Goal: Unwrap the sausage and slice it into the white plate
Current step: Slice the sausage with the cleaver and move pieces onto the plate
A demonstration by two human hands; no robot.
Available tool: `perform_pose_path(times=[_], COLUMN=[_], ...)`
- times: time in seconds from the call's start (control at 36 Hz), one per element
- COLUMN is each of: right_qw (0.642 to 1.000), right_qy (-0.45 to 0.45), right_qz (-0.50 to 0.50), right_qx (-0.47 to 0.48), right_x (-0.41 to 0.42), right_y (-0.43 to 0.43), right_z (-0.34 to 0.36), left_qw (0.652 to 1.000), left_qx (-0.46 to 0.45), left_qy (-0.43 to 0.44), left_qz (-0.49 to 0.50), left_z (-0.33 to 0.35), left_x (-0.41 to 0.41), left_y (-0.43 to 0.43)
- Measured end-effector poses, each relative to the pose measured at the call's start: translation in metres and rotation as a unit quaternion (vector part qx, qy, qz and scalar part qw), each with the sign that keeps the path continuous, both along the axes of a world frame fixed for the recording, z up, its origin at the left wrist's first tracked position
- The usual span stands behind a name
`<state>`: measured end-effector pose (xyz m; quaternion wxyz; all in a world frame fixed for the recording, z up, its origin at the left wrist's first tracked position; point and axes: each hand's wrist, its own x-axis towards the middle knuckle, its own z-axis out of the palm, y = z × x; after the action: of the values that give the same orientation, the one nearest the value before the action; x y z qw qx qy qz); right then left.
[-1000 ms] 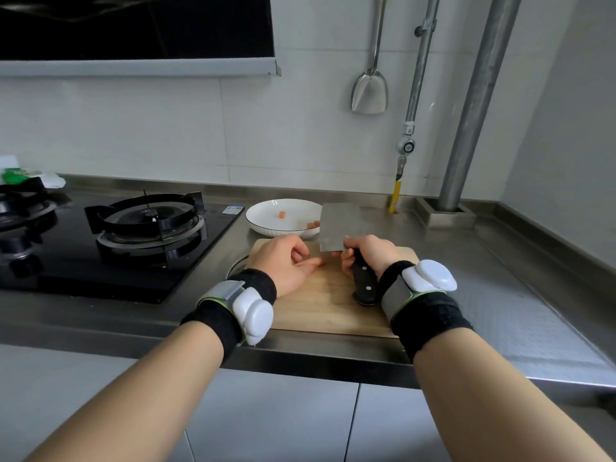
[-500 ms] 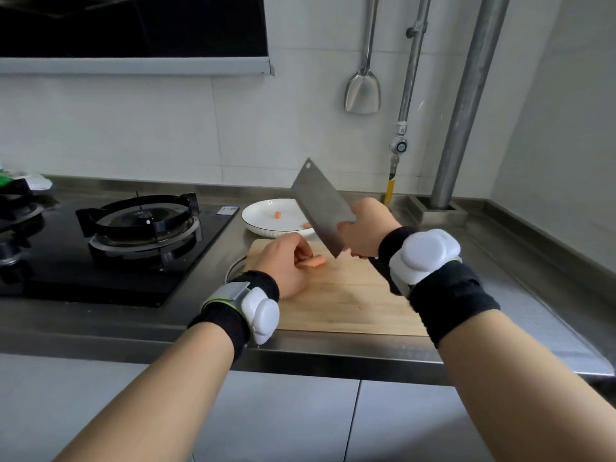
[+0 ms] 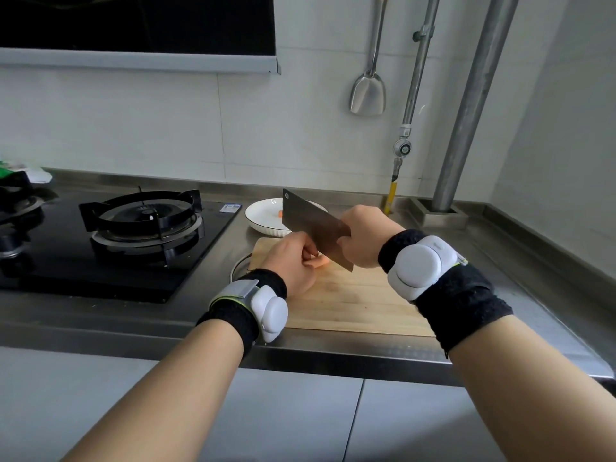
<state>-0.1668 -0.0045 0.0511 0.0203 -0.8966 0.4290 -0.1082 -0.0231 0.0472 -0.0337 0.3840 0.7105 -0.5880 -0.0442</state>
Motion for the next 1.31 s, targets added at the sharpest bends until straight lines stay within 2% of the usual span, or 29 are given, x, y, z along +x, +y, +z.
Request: perform_pose_path(times=[0.56, 0.75, 1.31], right_qw=[1.000, 1.000, 1.000], right_qy=[0.010, 0.006, 0.026], right_qz=[0.004, 0.005, 0.004], right_qx=[-0.005, -0.009, 0.000], right_x=[0.0017, -0.0013, -0.0030], right_y=[0.0013, 0.0009, 0.0020], right_z=[-0.0015, 0.0018, 0.0020], left_qw=[0.999, 0.999, 1.000], left_qx=[-0.031, -0.028, -0.026], left_qy=[-0.004, 0.025, 0.012], left_qz=[0.010, -0.004, -0.001], left_z=[-0.0053, -0.0059, -0.0039], left_x=[0.0043, 0.0048, 0.0037], left_y=[-0.0059, -0.0069, -0.0052])
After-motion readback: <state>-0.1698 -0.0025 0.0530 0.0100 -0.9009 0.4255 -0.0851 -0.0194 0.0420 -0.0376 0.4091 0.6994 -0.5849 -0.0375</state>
